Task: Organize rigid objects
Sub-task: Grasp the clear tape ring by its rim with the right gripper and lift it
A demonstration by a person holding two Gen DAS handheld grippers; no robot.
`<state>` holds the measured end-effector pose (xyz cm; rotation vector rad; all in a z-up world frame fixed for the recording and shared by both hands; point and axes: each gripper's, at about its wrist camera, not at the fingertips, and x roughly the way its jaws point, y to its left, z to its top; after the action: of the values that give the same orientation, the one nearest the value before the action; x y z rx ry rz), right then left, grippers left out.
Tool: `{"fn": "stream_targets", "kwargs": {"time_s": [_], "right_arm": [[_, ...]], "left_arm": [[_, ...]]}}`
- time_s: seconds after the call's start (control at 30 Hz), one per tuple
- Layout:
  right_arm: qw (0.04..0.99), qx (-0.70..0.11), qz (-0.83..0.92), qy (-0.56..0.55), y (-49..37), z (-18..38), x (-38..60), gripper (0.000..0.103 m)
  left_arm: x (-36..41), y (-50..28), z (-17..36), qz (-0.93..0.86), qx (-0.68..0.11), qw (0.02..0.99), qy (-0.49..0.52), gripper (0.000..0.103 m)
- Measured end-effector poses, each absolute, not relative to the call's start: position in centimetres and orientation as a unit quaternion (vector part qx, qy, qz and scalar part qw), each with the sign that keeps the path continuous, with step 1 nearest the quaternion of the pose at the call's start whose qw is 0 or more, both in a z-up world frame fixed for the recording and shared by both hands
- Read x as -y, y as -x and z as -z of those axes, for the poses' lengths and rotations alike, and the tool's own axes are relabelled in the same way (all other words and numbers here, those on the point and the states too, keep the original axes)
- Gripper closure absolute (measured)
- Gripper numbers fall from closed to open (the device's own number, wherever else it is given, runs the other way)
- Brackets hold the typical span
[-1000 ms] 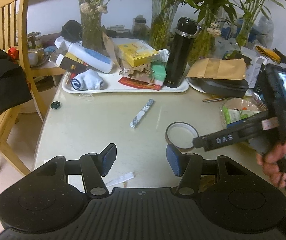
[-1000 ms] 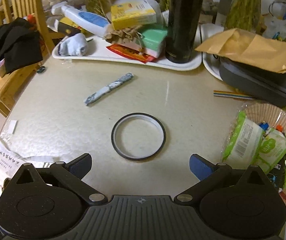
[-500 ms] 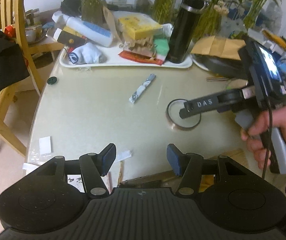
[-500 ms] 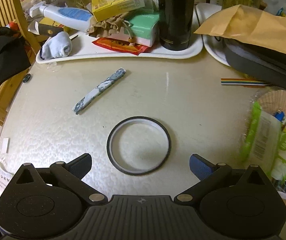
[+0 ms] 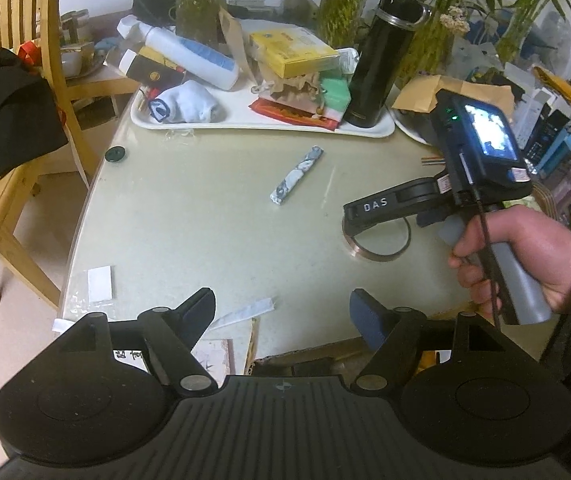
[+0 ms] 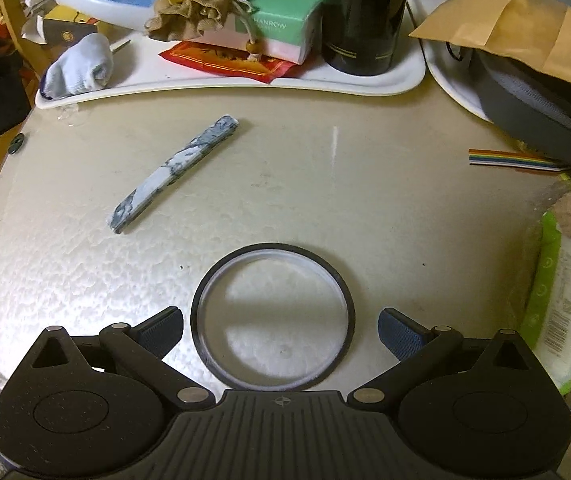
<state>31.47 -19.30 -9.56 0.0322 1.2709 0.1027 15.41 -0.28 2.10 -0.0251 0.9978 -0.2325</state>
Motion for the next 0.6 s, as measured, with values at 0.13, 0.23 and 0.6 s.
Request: {"fn": "stream_targets", "kwargs": {"time_s": [0.13,0.23,0.6], "right_arm": [[0.799,-0.599,-0.057,-0.01,-31.9,10.1,18.7,0.001],[0.798,-0.599,-0.055,0.021,-31.8,10.2,17.8,0.011],[0.802,-0.592,-0.067,0.041,-30.9,9.2,17.6,0.012]], "left_arm": [[0.3,-15.5,-2.1,0.115,-0.478,0.871,0.014,0.029],[0.3,-15.5,-2.1,0.12,-0.479,0.869,0.013,0.029],[0.1,-15.4,-1.9,0.124,-0.476,0.871,0.016,0.029]]}}
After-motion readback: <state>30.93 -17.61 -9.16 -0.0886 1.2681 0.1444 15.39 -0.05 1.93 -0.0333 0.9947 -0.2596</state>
